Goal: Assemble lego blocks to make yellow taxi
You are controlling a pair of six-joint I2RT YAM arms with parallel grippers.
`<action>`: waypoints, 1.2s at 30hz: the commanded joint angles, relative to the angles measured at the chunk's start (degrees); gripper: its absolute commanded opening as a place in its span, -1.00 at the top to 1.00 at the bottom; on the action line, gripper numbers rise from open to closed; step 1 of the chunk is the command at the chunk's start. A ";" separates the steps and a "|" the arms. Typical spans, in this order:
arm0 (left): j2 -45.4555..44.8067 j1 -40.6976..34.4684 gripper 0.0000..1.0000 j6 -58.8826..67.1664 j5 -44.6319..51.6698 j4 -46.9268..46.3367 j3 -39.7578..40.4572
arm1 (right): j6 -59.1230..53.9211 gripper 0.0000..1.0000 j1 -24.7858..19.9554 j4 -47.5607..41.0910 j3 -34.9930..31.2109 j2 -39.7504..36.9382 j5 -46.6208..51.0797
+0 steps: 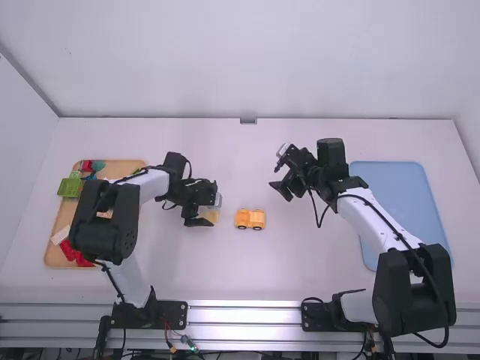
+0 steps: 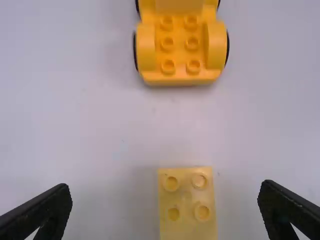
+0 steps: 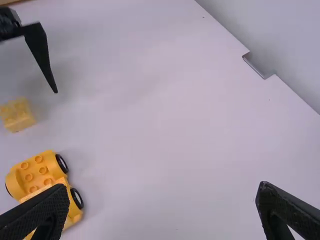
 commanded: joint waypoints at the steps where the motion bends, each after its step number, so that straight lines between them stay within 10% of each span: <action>1: 1.49 2.49 -0.98 7.34 17.09 3.06 -4.72 | 0.15 -0.98 0.02 -0.17 1.73 -0.20 -0.79; 8: 3.98 8.24 -0.98 -4.48 24.83 22.05 -14.36 | 0.15 -0.98 0.02 -0.17 1.73 -0.22 -1.42; 36: 8.74 9.25 -0.82 1.53 22.12 18.36 -10.95 | -1.14 -0.97 0.02 -0.44 1.70 -0.20 -5.09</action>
